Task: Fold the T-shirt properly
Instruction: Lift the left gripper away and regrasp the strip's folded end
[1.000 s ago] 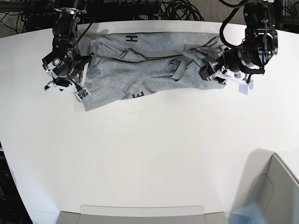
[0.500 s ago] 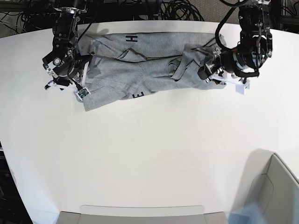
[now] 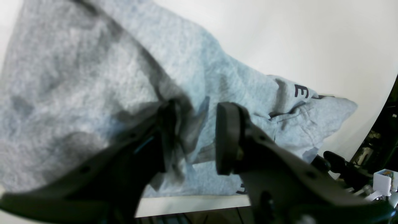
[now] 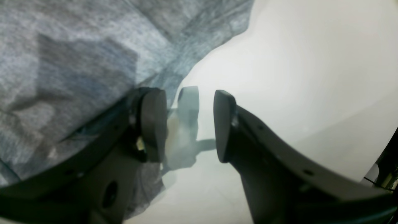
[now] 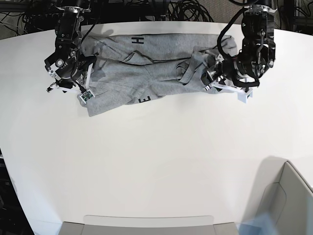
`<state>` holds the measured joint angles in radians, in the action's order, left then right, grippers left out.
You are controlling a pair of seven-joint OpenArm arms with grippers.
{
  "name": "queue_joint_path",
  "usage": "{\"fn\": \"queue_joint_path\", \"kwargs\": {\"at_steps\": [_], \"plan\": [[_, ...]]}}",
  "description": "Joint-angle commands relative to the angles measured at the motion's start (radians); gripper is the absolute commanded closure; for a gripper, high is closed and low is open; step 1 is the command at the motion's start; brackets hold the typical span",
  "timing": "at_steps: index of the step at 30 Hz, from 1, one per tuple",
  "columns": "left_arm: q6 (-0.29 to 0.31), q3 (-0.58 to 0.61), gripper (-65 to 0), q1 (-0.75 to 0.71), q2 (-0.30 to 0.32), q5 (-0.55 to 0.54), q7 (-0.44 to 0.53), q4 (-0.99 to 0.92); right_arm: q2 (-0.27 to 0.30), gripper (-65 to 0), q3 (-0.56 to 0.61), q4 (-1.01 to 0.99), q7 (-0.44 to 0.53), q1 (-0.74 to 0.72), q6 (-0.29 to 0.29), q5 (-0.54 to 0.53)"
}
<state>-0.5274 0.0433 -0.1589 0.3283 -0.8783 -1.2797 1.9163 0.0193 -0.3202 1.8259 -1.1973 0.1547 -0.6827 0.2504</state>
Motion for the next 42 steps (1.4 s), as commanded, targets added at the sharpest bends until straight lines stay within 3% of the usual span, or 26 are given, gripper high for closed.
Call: {"fn": "queue_joint_path", "kwargs": {"at_steps": [1,4,6,14,18,25,31,37,42], "plan": [[-0.003,-0.006,-14.8,0.025,-0.014,-0.012,-0.019,0.032,0.006,-25.2,-0.003,0.016,0.004,-0.011,-0.015,0.0],[-0.003,-0.006,-5.4,0.094,-0.064,-0.011,-0.019,0.044,0.006,-25.2,-0.003,0.016,0.006,-0.011,-0.015,-0.001],[-0.003,-0.006,-3.0,0.134,-0.09,-0.011,-0.018,0.03,0.006,-25.2,-0.003,0.016,0.006,-0.011,-0.015,-0.001],[-0.004,-0.004,-10.4,0.17,-0.119,-0.012,0.038,0.032,0.008,-25.2,-0.004,0.018,0.006,-0.011,-0.015,0.0],[-0.007,-0.004,-13.5,0.118,-0.114,-0.012,0.012,0.101,0.008,-25.2,-0.004,0.018,0.006,-0.011,-0.015,0.0],[-0.004,-0.004,-13.3,-0.005,-0.11,-0.052,0.012,0.127,0.008,-25.2,-0.004,0.022,0.006,-0.017,-0.015,0.0],[-0.012,-0.009,-13.3,-0.057,-0.028,-0.17,0.024,0.128,0.003,-25.2,-0.004,0.022,0.006,-0.016,-0.015,0.0],[-0.003,-0.001,-13.3,-0.054,0.027,-0.169,0.015,0.121,0.003,-25.2,-0.004,0.022,0.006,-0.019,-0.015,0.0],[-0.001,0.0,-13.3,-0.058,0.038,-0.169,0.013,0.097,-0.002,-25.2,-0.004,0.022,0.006,-0.02,-0.015,0.0]]}}
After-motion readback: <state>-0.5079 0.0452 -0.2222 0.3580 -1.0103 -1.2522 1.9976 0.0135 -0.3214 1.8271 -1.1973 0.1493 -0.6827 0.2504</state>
